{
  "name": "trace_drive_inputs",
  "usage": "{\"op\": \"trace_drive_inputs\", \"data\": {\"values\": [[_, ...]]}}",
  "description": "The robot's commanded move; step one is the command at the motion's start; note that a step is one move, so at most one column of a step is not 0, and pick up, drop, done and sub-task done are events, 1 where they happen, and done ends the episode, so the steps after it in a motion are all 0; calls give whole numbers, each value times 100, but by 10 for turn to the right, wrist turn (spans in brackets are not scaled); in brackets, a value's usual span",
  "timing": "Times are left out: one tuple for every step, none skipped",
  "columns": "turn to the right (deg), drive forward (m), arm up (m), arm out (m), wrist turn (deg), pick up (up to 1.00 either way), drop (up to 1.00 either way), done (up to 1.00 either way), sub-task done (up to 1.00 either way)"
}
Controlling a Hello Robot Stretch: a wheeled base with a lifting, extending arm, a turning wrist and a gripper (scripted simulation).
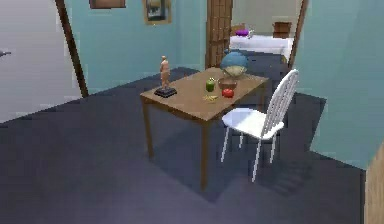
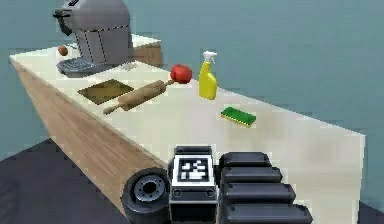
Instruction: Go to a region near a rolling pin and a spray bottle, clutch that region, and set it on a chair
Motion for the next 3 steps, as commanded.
{"op": "trace_drive_inputs", "data": {"values": [[-450,0,0,0,0,0,0,0,0],[-60,0,0,0,0,0,0,0,0],[0,15,0,0,0,0,0,0,0]]}}
